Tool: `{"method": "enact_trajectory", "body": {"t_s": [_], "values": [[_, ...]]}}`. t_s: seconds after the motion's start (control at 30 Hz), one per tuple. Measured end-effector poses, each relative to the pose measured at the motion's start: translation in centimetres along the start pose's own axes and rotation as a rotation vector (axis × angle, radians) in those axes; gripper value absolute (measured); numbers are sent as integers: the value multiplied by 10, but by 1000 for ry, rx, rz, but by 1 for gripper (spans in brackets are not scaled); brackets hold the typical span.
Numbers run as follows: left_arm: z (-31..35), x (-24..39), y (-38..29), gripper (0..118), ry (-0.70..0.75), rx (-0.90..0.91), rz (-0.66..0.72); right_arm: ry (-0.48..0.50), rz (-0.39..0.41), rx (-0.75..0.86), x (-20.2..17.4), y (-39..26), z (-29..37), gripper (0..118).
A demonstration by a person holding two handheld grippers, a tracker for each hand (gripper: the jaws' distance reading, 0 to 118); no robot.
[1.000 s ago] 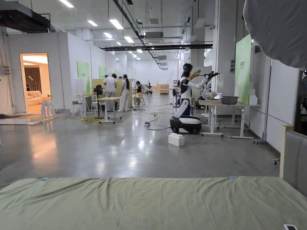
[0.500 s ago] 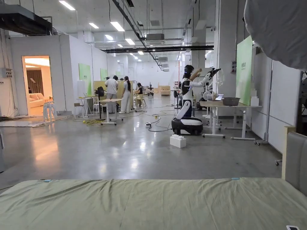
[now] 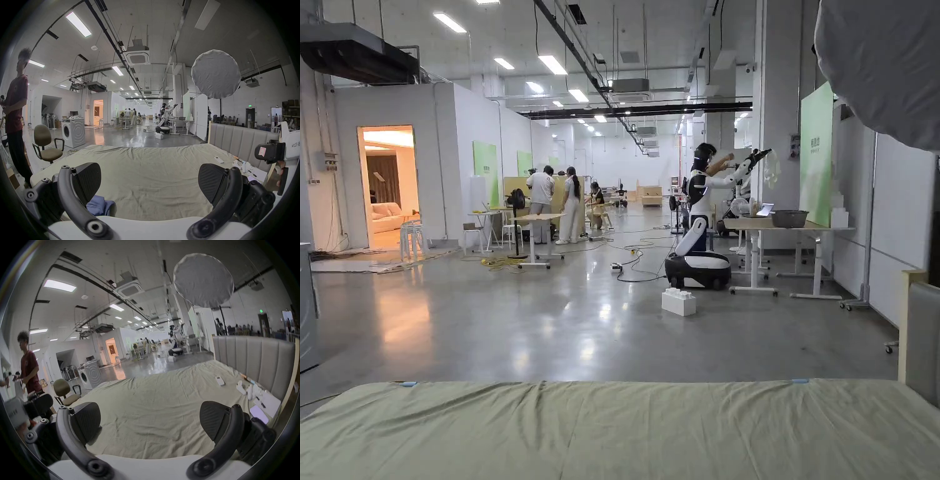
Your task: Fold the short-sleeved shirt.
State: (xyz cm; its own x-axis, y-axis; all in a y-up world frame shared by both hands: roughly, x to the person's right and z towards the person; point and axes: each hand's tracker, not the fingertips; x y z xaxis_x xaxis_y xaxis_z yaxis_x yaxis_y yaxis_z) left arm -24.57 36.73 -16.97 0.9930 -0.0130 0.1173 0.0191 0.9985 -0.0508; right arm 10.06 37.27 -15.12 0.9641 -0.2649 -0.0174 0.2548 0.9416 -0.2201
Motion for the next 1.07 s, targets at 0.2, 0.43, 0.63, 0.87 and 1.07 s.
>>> {"method": "enact_trajectory", "body": {"t_s": [0.2,0.43,0.63,0.87,1.07], "values": [[-1,1,-2,118,-12,-7,12,-36,-40,37,-6,15,12,118],[-2,4,-3,118,-21,-15,19,-58,-57,6,0,18,9,118],[-1,6,-1,118,-27,-10,10,-178,-58,58,6,7,2,118],[1,8,-10,118,-33,61,7,-150,268,237,8,-21,4,118],[-1,11,-11,118,-35,38,-2,-110,315,230,-4,-31,0,118]]}}
